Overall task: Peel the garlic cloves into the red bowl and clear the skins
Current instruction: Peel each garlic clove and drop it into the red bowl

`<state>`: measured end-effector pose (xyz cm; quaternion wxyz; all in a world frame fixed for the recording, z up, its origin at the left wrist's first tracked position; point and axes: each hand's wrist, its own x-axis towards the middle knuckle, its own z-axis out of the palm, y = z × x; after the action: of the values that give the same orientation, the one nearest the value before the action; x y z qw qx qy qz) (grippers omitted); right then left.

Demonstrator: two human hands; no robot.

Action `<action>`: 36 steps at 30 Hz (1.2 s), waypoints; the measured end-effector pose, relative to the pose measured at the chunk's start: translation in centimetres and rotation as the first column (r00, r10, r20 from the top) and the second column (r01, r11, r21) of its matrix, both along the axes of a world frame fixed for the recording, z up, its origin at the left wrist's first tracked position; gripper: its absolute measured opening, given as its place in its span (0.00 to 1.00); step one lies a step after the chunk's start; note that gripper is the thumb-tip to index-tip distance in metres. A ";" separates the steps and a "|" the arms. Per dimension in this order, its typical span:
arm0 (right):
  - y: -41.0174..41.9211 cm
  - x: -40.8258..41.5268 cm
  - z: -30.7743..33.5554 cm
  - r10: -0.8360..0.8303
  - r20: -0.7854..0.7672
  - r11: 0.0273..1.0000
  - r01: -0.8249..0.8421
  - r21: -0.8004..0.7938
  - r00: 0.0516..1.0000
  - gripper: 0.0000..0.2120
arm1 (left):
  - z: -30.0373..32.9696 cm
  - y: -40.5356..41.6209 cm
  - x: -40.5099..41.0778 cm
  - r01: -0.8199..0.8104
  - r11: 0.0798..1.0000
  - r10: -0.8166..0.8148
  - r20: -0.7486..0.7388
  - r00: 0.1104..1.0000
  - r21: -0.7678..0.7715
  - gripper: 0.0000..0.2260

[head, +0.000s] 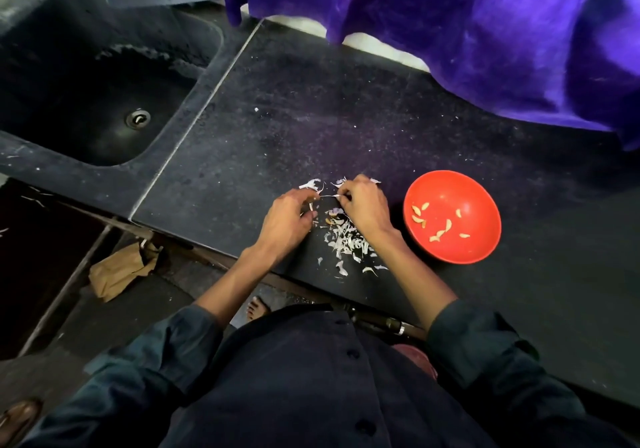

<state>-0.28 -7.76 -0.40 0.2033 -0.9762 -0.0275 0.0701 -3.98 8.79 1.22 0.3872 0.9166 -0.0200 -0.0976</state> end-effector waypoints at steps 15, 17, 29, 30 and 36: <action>-2.8 -5.1 3.2 -0.157 -0.011 0.809 0.135 0.573 0.988 0.12 | 2.4 -2.7 -0.8 0.091 0.984 -0.067 0.158 0.985 -0.154 0.14; -3.1 -6.0 3.6 -0.133 -0.022 0.793 0.119 0.597 0.991 0.14 | 2.5 -3.3 -1.1 0.106 0.981 -0.081 0.153 0.985 -0.162 0.10; -4.4 -9.2 4.5 -0.131 -0.189 0.536 0.230 0.812 0.973 0.13 | 2.4 -5.9 -4.8 0.036 0.985 -0.003 0.192 0.981 -0.168 0.05; -4.6 -9.3 4.6 -0.125 -0.187 0.547 0.225 0.806 0.974 0.14 | 2.4 -6.0 -4.9 0.057 0.988 -0.026 0.206 0.978 -0.145 0.05; -4.9 -9.6 5.2 -0.058 -0.304 0.427 0.299 0.853 0.951 0.11 | 2.0 -6.0 -4.9 0.115 0.993 -0.112 0.215 0.970 0.000 0.06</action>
<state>-9.88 -12.67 4.75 0.6927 -0.7053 0.0678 0.1347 -8.89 2.82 3.21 0.3822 0.9167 -0.1147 -0.0197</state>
